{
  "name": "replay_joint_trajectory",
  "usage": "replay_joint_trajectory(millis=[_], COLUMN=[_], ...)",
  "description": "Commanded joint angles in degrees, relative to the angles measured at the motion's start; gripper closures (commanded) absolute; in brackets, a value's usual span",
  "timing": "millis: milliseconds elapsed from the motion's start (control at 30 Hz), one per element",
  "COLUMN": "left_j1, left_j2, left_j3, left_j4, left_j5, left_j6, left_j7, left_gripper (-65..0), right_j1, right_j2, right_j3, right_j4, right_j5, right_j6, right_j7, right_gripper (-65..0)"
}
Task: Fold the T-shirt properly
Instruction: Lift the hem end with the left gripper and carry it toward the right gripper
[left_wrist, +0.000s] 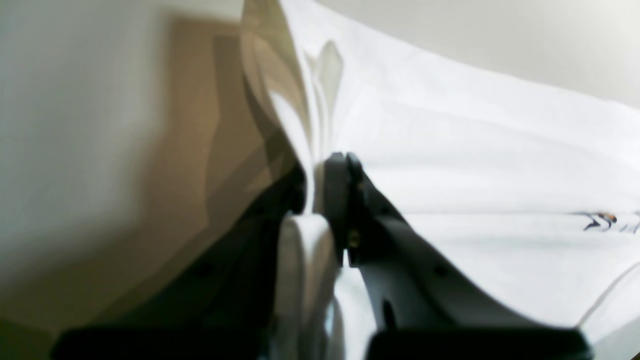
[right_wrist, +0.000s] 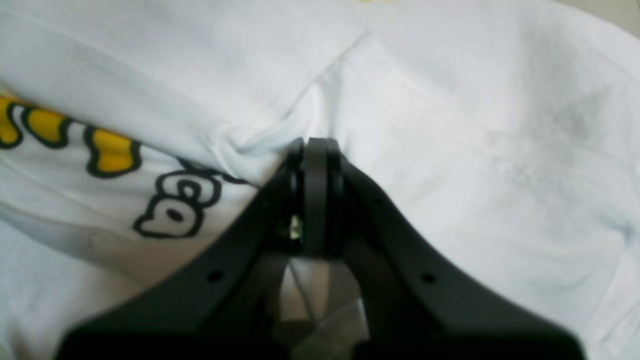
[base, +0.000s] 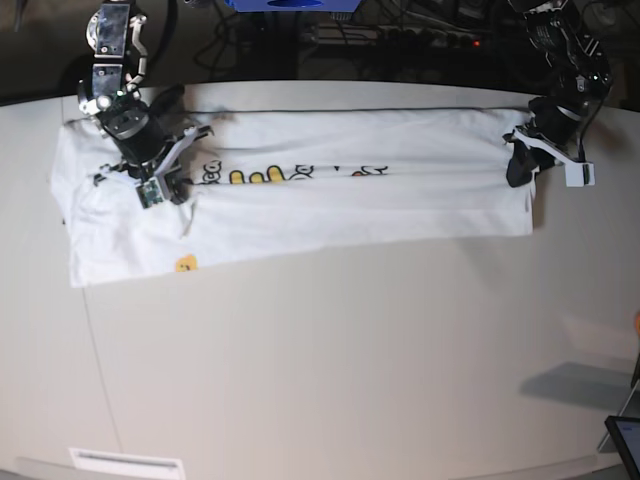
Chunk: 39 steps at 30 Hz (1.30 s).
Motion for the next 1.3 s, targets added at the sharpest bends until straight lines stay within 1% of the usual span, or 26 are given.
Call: replay_joint_trajectory(millis=[0, 67, 167, 333, 533, 867, 967, 1033, 1100, 1200, 1267], left_j1=[-0.28, -0.28, -0.28, -0.28, -0.19, 2.71, 2.63, 2.63, 2.63, 2.89, 2.89], left_j2=[-1.09, -1.09, -1.00, -1.00, -1.35, -0.91, 0.85, 2.52, 4.45, 7.70, 8.58], left_j3=[-0.38, -0.38, -0.38, -0.38, -0.82, -0.38, -0.73, -0.64, -0.47, -0.29, 1.38], left_j4=[0.79, 0.70, 0.70, 0.88, 1.67, 15.56, 19.34, 22.50, 25.23, 27.51, 27.95], left_j5=[-0.81, -0.81, -0.81, -0.81, -0.81, -1.16, -1.16, -1.16, -1.16, -0.98, -0.81], left_j6=[0.42, 0.42, 0.42, 0.42, 0.42, 0.42, 0.42, 0.42, 0.42, 0.42, 0.42], left_j7=[-1.65, -1.65, -1.65, -1.65, -1.65, -1.12, 4.77, 7.23, 8.19, 8.19, 9.16], left_gripper=[0.0, 0.0, 0.0, 0.0, 0.0, 0.0, 0.0, 0.0, 0.0, 0.0, 0.0], right_j1=[-0.07, 0.01, 0.19, 1.51, 1.25, 1.16, 1.16, 1.16, 1.07, 1.07, 0.54], right_j2=[0.39, 0.39, 0.39, 0.39, 0.39, 0.39, 0.39, 0.39, 0.39, 0.39, 0.39], right_j3=[0.05, 0.05, 0.05, 0.22, 0.49, 0.57, 0.57, 0.57, 0.57, 0.57, 0.57], right_j4=[1.68, 4.32, 8.27, 13.11, 15.22, 15.22, 15.13, 15.13, 15.13, 15.04, 15.04], right_j5=[-1.47, -1.39, -1.39, -1.39, -1.39, -1.39, -1.39, -1.39, -1.39, -1.39, -1.39], right_j6=[-0.32, -0.05, -0.05, -0.05, -0.32, -0.32, -0.32, -0.32, -0.32, -0.32, -0.32], right_j7=[-2.96, -4.98, -5.78, -9.47, -9.73, -9.73, -9.73, -9.73, -9.73, -9.73, -9.73], right_gripper=[-0.1, -0.1, -0.1, -0.1, -0.1, -0.1, -0.1, -0.1, -0.1, -0.1, -0.1])
